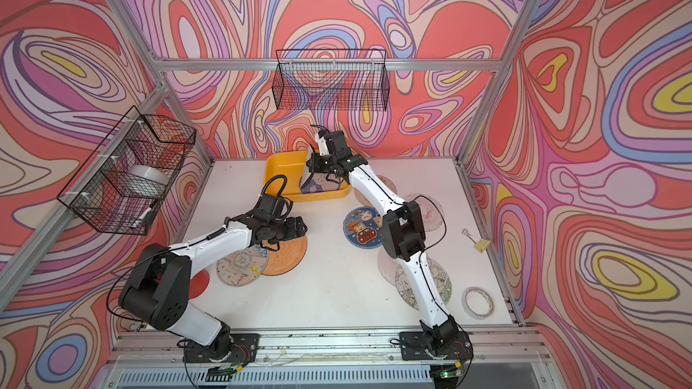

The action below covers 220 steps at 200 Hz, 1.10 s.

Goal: Put the coasters into the storage box
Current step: Place the coaster in the storage box.

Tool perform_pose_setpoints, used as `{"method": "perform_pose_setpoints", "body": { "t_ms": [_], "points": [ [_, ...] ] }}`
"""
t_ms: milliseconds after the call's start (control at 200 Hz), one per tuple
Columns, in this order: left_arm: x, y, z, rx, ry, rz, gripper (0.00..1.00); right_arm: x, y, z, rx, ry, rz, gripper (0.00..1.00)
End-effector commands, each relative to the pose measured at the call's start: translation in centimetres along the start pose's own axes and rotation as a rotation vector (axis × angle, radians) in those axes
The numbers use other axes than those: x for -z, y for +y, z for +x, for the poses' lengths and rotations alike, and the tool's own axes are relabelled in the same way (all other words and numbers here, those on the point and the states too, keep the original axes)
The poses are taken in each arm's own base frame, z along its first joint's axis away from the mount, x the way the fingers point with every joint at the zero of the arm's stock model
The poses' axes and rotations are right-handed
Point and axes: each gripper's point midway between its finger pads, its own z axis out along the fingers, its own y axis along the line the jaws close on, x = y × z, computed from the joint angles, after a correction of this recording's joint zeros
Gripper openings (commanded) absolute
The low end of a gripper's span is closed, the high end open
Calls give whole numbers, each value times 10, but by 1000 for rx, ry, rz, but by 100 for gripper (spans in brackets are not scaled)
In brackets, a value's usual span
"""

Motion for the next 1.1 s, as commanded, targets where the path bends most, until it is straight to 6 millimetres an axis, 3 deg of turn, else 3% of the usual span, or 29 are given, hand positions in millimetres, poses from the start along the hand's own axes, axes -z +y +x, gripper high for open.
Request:
{"method": "perform_pose_setpoints", "body": {
  "t_ms": [0,235,341,496,506,591,686,826,1097],
  "points": [
    [3,-3,-6,15,-22,17,87,-19,3,-5,-2,-38,-66,0],
    [1,-2,-5,14,-18,11,87,-47,-58,27,-92,25,62,0],
    [2,-1,-5,12,-17,9,88,-43,-84,38,-113,54,153,0],
    [0,-1,-5,12,-13,8,88,-32,-102,46,-106,90,242,0],
    [0,-2,-5,12,-12,8,88,-31,-104,46,-104,91,248,5],
    [-2,-2,-6,11,-11,6,88,-24,-105,47,-93,99,275,39],
    [-3,0,-7,12,-13,-6,89,-13,-105,41,-79,78,302,58],
    [-3,-1,-8,12,-14,-6,90,4,-96,34,-65,55,311,66],
    [-4,-4,-9,11,-8,7,93,45,-84,39,-34,72,338,69]
  ]
}}
